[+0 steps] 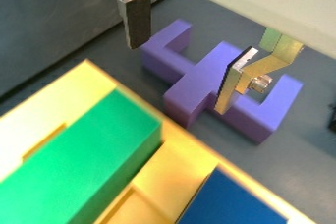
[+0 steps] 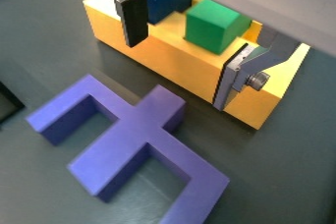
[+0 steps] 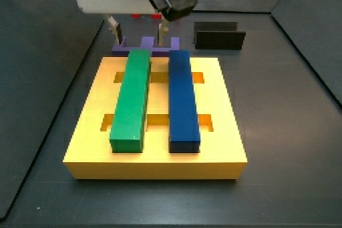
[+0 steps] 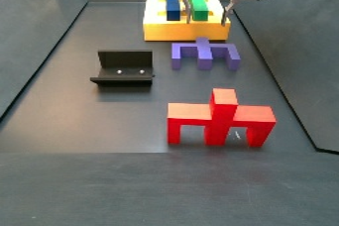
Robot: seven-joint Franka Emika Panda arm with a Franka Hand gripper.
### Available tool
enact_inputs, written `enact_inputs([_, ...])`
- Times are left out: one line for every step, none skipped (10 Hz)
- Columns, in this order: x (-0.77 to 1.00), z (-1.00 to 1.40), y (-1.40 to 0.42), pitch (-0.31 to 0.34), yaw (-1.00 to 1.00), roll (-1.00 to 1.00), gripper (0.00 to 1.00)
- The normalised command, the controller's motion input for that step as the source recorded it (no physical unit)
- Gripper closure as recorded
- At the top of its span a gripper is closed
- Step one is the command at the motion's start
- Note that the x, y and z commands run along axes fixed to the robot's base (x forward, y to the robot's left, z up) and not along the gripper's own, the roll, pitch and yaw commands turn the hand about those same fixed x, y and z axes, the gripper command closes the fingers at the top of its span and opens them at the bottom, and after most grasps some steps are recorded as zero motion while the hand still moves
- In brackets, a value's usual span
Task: Pick up the purple object. Move up. Place the purple object on the fixture. Regrasp the purple object. Move to above the board. Insert the purple object.
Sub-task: Pick up the purple object.
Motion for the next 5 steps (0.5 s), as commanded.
enact_inputs([0.19,-0.40,0.00,0.010,0.10,0.40,0.00])
enact_inputs([0.10,-0.19,0.20,0.004,0.13,0.28,0.00])
enact_inputs([0.01,-0.09,0.21,0.000,0.21,0.17,0.00])
enact_inputs([0.00,-0.05,0.25,0.000,0.28,0.08,0.00])
enact_inputs([0.00,-0.12,0.00,-0.027,0.31,0.09,0.00])
